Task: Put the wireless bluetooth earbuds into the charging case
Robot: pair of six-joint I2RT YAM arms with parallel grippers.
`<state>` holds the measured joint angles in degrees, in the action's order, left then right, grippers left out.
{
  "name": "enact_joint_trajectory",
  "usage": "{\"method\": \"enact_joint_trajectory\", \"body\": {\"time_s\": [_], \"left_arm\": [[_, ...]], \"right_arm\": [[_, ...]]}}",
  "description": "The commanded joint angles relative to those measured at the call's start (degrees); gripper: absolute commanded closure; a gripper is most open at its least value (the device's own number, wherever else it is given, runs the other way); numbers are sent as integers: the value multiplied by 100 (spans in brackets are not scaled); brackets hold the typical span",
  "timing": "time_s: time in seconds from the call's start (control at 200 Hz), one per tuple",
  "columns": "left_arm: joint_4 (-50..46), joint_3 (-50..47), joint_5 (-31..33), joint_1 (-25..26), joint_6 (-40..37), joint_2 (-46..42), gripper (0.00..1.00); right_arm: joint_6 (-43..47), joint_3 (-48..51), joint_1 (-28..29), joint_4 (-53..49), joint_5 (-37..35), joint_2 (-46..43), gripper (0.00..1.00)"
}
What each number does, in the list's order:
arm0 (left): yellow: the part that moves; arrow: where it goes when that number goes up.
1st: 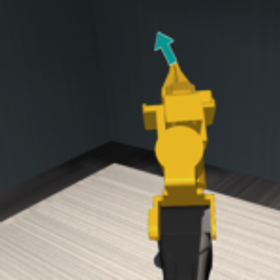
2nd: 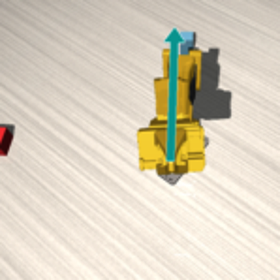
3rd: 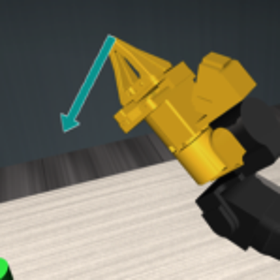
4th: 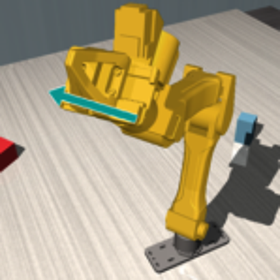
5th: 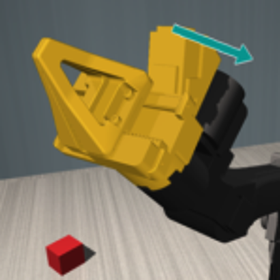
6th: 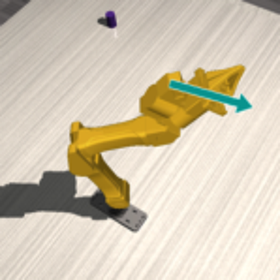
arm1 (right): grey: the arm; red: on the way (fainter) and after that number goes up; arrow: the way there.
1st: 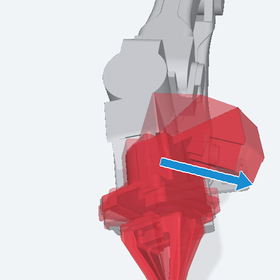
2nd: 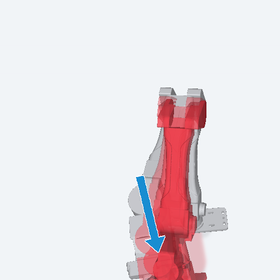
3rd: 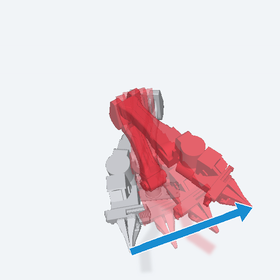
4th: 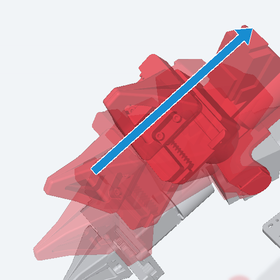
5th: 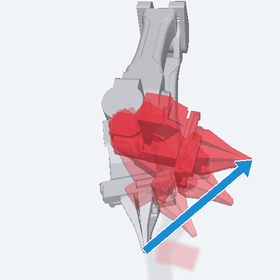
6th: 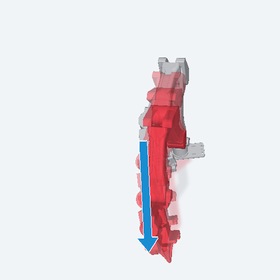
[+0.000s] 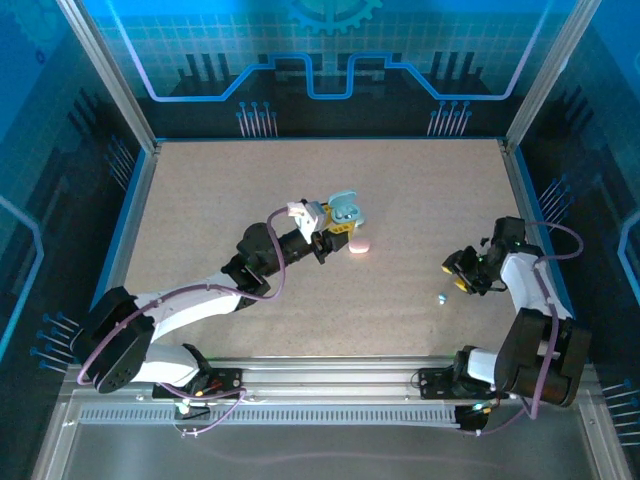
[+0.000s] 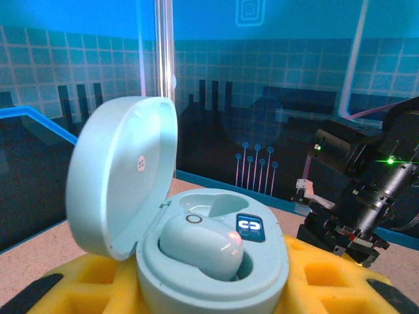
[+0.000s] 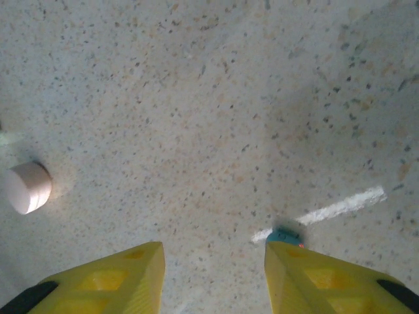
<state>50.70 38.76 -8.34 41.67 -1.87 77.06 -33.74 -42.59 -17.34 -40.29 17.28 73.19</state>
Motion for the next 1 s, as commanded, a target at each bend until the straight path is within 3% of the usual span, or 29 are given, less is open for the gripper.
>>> {"method": "enact_joint_trajectory", "body": {"time_s": [0.0,0.64,0.785,0.996], "left_arm": [[178,-78,60,-45,-41,-138,66],[309,-45,10,-71,70,29,66],[283,-42,16,-69,72,11,66],[342,-36,-10,-67,108,45,65]], "right_arm": [[120,-38,-60,148,-127,268,55],[-221,345,353,466,-36,1180,53],[-295,431,508,338,26,949,59],[-553,748,565,151,-45,263,59]]}}
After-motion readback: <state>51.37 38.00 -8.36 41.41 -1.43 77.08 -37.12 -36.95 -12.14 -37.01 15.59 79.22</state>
